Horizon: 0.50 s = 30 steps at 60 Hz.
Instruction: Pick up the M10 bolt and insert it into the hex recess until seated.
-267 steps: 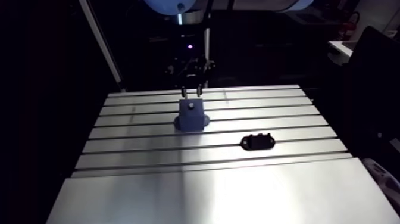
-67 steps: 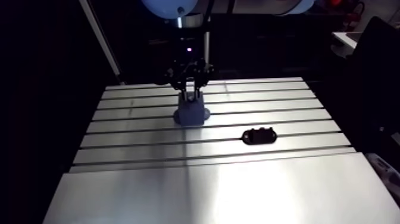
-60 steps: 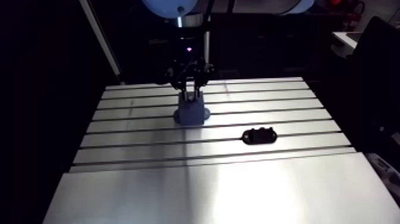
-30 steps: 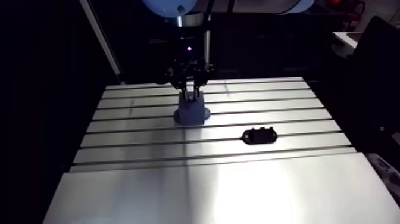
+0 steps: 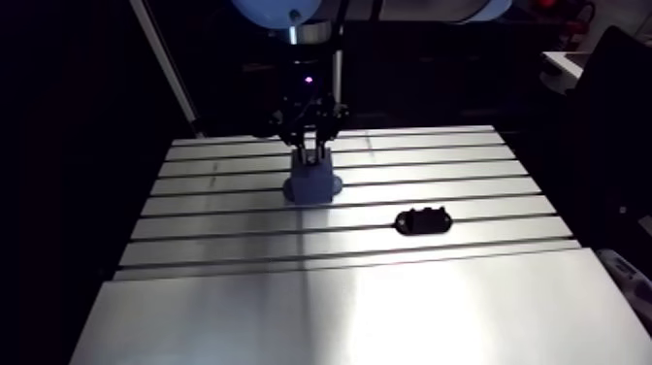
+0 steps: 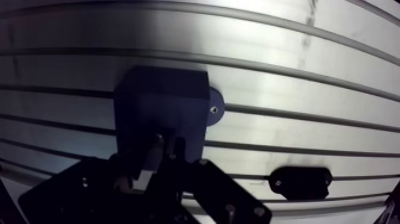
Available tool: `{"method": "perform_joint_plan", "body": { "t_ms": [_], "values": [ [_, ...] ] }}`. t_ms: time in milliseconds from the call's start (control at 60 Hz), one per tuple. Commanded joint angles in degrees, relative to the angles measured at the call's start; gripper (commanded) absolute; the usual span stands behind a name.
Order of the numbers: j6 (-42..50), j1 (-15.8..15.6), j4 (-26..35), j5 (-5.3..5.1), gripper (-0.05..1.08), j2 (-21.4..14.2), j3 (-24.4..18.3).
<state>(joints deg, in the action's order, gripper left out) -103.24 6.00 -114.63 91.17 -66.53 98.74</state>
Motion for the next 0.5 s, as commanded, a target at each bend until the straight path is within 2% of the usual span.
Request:
{"method": "perform_joint_plan", "body": {
  "t_ms": [17,500],
  "values": [
    [0.0,-0.02,-0.03,-0.06,0.67,-0.04,0.0],
    [-0.08,-0.02,0.06,0.01,0.71,-0.04,0.09]
  ]
}}
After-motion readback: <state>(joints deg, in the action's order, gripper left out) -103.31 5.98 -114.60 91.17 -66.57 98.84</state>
